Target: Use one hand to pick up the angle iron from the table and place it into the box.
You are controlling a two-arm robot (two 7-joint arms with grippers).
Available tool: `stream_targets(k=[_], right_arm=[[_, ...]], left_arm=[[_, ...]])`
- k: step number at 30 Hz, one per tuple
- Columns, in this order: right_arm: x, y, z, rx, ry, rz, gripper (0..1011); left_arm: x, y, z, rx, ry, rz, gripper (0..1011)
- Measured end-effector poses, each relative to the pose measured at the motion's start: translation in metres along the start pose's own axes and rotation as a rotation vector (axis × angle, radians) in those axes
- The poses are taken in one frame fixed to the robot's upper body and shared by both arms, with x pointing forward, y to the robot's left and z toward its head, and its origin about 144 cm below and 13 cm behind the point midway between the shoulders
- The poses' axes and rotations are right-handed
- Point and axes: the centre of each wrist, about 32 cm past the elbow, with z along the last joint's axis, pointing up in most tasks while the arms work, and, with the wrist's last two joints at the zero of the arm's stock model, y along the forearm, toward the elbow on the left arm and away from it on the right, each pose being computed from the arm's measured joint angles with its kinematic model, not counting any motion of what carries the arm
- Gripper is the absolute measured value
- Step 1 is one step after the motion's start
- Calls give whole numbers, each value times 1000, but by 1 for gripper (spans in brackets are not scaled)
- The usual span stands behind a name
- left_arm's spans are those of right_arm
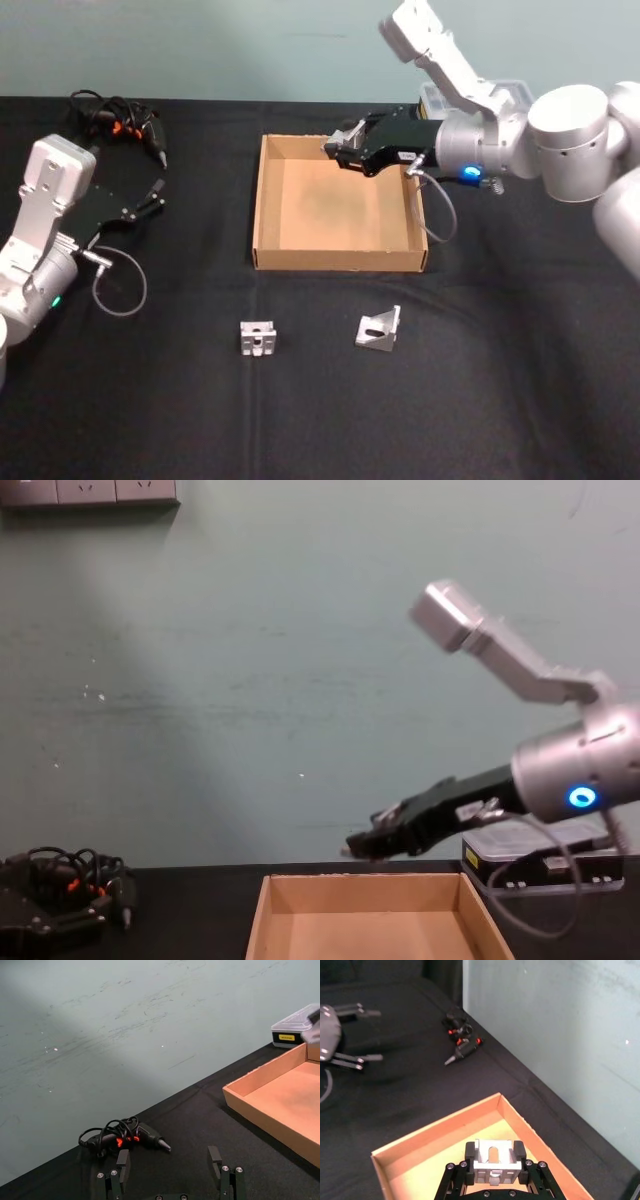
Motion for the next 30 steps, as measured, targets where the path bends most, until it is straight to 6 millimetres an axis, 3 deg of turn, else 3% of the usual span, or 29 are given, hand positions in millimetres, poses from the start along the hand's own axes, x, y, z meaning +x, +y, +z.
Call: stream_targets(k=[16, 30], right_arm=[[-8, 39, -25, -106, 28, -1, 453], [-7, 49, -29, -129, 32, -6, 453]], left_arm=[[0, 0, 0, 0, 0, 0, 1011], [0, 0, 0, 0, 0, 0, 1011]])
